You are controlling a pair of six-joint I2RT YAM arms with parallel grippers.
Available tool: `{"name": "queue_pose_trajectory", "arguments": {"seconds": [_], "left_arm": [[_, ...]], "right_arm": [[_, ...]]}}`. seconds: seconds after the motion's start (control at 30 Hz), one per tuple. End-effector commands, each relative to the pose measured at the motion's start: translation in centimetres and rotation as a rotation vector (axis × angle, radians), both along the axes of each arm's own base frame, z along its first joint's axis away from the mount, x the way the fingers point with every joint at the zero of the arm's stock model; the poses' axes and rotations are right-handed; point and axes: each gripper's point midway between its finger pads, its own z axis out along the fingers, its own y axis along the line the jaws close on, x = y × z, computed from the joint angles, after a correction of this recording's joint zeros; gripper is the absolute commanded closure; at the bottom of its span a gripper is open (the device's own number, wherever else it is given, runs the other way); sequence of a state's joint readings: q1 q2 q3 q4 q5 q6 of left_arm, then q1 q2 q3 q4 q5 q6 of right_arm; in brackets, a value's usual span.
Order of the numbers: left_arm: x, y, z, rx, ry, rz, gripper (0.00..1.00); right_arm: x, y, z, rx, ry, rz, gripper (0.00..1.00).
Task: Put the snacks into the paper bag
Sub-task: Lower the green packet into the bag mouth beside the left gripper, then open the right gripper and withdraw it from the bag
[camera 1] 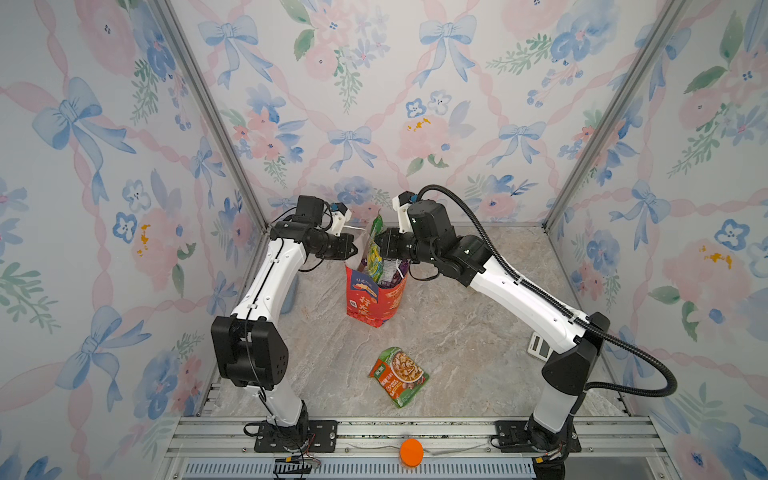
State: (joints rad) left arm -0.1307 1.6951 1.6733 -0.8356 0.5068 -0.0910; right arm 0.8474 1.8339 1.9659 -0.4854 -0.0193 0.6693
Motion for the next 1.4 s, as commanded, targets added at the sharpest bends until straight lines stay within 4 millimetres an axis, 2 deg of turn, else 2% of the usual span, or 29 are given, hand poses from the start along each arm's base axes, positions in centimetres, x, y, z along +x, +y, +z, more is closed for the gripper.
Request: {"name": "queue_pose_trajectory", "arguments": {"seconds": [0.0,0.4,0.6,0.73,0.83,0.97,1.03,1.13,1.17,1.37], "left_arm": [[-0.9,0.0,-1.2,0.002,0.052,-0.009,1.00],[-0.9,-0.1,-1.3,0.004,0.056,-0.011,1.00],[-0.9,0.1,-1.4,0.003,0.057,-0.007,1.00],[-0.8,0.1,-1.5,0.003,0.061,-0.007,1.00],[-0.8,0.1,-1.5,0.004,0.058,-0.006,1.00],[-0.8,0.1,-1.5,0.003,0.059,-0.005,1.00],[-0.8,0.1,-1.6,0.003,0.064,-0.004,1.00],[-0.7,0.1,-1.7,0.005,0.065,-0.003,1.00],[-0.7,0.1,-1.6,0.004,0.062,-0.003,1.00],[-0.7,0.1,-1.7,0.004,0.064,-0.003,1.00]], "right_arm": [[0.3,2.1,1.2,0.064,-0.019,0.024,1.00],[1.5,4.4,0.0,0.067,0.011,0.053,1.00],[1.6,3.6,-0.9,0.035,0.017,0.040,1.00],[1.8,2.0,-1.8,0.009,0.024,0.007,1.00],[1.9,-0.1,-2.6,-0.007,0.037,-0.034,0.93],[1.6,-3.6,-3.1,-0.023,0.039,-0.101,0.76],[1.2,-5.1,-2.9,-0.035,0.029,-0.123,0.65],[0.5,-6.8,-3.2,-0.069,0.032,-0.139,0.40],[0.0,-7.5,-2.5,-0.065,0.023,-0.143,0.35],[-1.6,-9.7,-2.7,-0.089,0.030,-0.157,0.26]]}}
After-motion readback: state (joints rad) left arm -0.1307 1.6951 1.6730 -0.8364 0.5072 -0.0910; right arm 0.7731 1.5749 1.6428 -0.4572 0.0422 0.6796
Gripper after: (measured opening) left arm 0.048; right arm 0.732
